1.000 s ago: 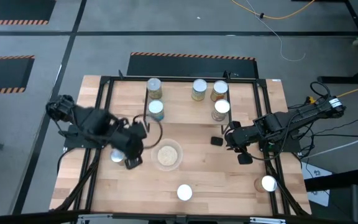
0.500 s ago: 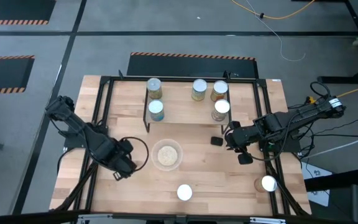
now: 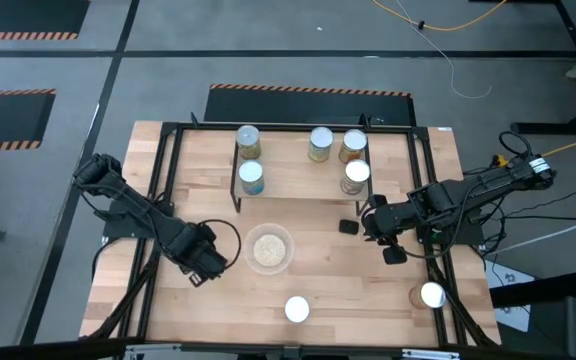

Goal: Pick and place cans onto a shelf
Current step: Put the canned cherries on the shelf

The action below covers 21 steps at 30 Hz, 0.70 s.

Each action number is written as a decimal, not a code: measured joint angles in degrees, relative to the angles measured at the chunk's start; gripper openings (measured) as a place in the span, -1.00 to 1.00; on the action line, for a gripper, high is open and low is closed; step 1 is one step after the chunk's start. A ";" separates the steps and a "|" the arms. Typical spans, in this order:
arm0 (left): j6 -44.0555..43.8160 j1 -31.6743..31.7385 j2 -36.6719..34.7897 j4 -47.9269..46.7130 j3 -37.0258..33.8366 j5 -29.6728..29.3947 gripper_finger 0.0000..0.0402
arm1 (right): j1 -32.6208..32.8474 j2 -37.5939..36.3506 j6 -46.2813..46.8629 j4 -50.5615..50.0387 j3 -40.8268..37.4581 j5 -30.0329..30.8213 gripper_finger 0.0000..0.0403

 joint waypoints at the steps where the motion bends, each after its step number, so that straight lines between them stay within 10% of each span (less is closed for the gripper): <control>1: 0.84 -0.02 0.00 0.72 -0.26 0.19 -0.45 | 0.00 0.00 -0.04 0.00 0.00 0.00 -0.63; 21: 7.03 -0.15 0.58 6.76 -0.86 -9.84 -0.45 | -0.02 -0.02 0.07 0.00 -0.01 0.00 -0.63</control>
